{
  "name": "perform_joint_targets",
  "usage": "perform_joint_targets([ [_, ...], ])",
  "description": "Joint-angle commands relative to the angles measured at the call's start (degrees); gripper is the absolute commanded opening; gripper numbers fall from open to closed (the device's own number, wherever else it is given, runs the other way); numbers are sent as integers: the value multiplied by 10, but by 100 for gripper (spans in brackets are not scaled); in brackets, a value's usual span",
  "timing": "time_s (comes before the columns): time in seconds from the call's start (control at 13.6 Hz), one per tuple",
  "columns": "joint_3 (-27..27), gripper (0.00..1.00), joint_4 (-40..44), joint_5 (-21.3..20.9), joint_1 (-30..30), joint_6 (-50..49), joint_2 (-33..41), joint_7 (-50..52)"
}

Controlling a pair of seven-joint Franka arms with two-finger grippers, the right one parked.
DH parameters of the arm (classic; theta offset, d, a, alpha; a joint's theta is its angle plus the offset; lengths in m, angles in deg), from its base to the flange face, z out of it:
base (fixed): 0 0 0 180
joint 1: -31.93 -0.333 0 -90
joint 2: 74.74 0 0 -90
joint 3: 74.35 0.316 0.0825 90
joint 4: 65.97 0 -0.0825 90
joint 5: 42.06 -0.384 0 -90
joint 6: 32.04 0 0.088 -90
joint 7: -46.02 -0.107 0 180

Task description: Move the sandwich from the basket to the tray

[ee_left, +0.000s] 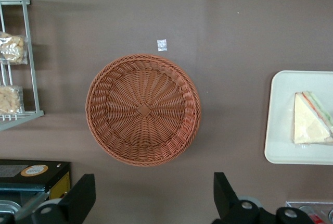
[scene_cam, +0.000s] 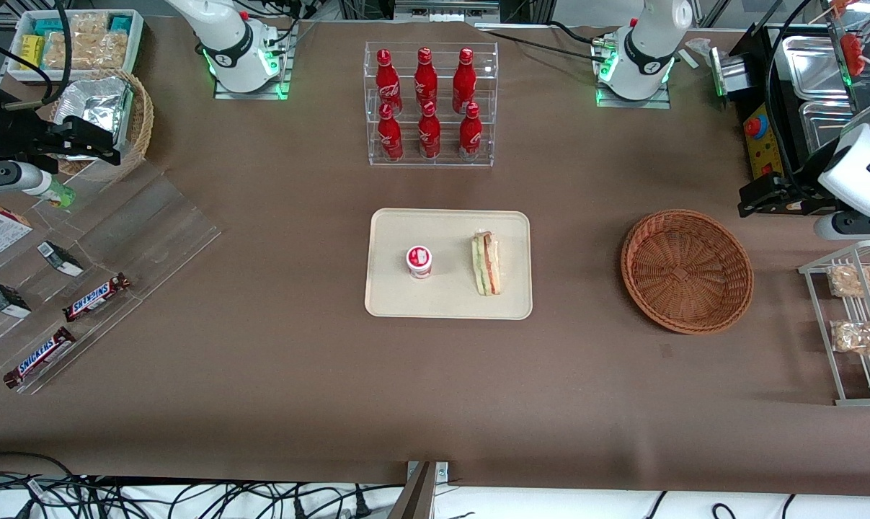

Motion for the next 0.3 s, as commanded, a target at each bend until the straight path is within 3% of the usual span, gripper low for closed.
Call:
perform_joint_targets([
  [0.0, 8, 100, -3, 10, 11, -8, 6, -28],
  [0.22, 3, 100, 2, 7, 12, -9, 2, -25],
])
